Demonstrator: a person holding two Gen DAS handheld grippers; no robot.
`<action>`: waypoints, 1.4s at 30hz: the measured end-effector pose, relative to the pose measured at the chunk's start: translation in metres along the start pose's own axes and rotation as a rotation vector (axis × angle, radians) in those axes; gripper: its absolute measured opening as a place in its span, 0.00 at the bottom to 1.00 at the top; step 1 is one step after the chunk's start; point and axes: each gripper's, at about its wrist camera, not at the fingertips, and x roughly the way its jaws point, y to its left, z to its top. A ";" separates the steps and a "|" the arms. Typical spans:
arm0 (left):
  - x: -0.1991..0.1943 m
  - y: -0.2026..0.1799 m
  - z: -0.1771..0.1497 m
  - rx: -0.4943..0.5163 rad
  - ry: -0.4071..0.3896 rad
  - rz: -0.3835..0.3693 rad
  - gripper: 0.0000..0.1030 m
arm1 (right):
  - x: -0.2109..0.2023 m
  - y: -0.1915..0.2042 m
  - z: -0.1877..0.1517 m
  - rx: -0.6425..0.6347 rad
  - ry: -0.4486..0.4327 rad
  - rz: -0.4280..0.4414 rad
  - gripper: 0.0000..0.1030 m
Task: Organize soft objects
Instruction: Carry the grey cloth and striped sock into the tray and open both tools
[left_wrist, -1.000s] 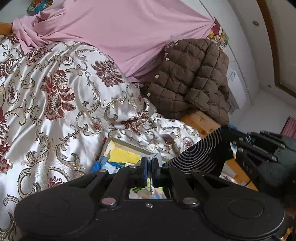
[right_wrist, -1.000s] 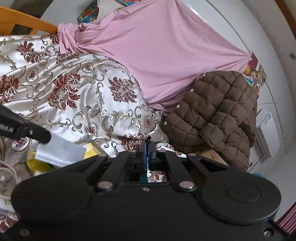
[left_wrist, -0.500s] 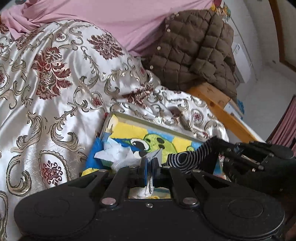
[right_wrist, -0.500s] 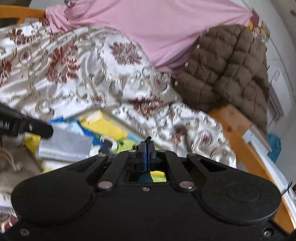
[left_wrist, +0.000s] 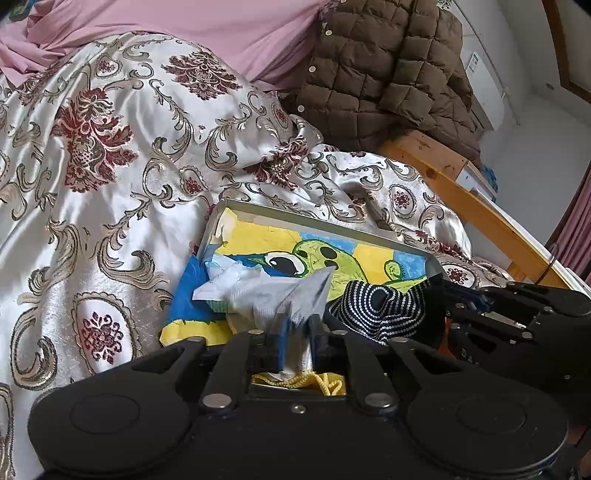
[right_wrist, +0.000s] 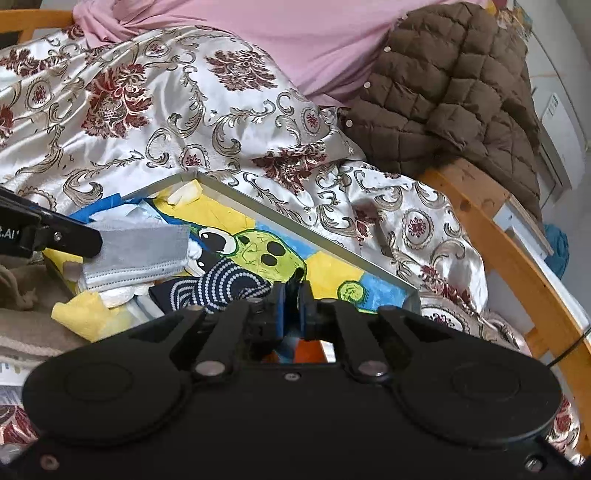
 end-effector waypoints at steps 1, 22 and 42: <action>0.000 -0.001 0.000 0.000 0.003 0.003 0.17 | -0.004 -0.003 -0.001 0.007 -0.001 -0.001 0.06; -0.061 -0.043 0.008 0.079 -0.209 -0.006 0.76 | -0.113 -0.067 -0.002 0.285 -0.139 -0.012 0.86; -0.157 -0.090 -0.030 0.274 -0.335 -0.005 0.99 | -0.217 -0.097 -0.057 0.448 -0.270 -0.014 0.99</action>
